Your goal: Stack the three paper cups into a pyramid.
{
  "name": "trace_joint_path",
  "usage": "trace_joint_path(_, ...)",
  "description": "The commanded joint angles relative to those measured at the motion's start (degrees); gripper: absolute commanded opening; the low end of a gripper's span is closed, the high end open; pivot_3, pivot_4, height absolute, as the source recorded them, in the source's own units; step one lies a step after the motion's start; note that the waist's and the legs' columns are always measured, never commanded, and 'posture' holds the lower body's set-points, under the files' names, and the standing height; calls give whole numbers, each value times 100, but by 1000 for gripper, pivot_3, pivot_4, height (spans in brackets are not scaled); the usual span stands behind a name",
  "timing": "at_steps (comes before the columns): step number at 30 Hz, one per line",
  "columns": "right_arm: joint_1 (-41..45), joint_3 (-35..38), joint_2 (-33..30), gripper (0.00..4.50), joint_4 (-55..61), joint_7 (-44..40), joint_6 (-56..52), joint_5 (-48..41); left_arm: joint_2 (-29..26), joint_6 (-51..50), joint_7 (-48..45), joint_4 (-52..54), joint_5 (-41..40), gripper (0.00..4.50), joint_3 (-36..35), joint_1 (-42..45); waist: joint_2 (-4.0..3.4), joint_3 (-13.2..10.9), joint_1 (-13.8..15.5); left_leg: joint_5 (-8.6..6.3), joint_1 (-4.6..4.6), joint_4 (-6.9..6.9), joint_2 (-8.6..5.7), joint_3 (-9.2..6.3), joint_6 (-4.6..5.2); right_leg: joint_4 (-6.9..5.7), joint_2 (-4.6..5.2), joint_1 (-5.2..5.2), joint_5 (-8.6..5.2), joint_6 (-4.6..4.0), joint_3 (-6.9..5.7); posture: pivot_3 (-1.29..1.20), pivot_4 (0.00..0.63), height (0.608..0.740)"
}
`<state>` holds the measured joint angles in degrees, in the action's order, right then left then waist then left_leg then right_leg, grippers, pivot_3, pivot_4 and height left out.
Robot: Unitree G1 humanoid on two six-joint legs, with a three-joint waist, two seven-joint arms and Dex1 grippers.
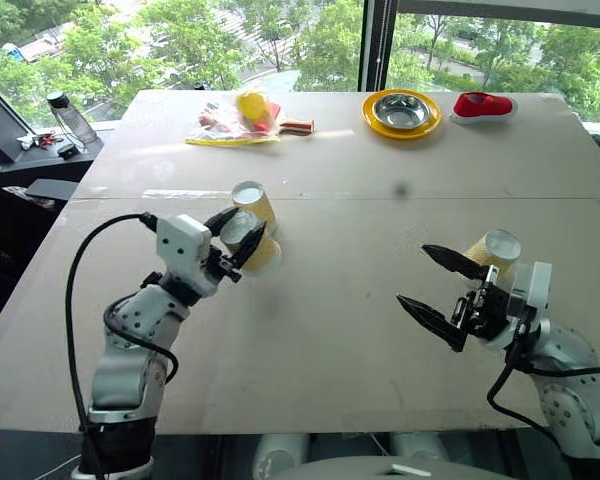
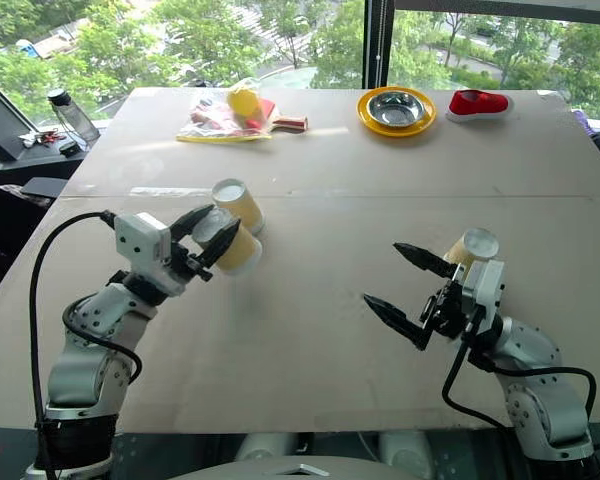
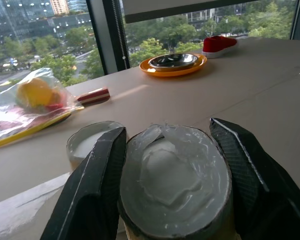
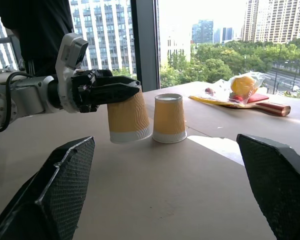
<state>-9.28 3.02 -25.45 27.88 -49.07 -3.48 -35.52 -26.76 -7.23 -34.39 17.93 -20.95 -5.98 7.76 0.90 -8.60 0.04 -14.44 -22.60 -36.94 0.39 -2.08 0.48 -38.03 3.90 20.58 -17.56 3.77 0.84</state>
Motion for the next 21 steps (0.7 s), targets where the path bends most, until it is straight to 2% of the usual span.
trace_joint_path(1, -167, 111, 66, 4500, 451, 267, 104, 86, 190, -66, -207, -192, 6, 2292, 454, 676, -1, 0, -5, 0, -2, -6, 0, -1, 0, -1, -5, 1, 0, 0, 1, 0, 150, 740)
trace_joint_path(8, -361, 38, 173, 4500, 768, 815, 92, 562, 771, 253, -395, -1947, 570, 2292, 1138, 2034, -2, 0, -80, 0, -3, -18, -4, 1, 0, -7, -23, 2, 0, 2, 9, 0, 150, 740)
trace_joint_path(18, -186, -99, 193, 4500, 881, 1274, -127, 792, 1216, 894, -603, -3153, 1010, 2292, 1375, 2626, -2, -1, -73, 0, -9, -22, -3, -4, 0, -5, -26, 5, 0, 2, 5, 0, 150, 740)
trace_joint_path(21, -159, -91, 170, 4500, 917, 1330, -194, 772, 1269, 1172, -608, -3314, 1081, 3539, 1324, 2671, -1, -1, -70, 0, -11, -22, -3, -5, 0, -5, -25, 5, 0, 2, 5, 0, 150, 740)
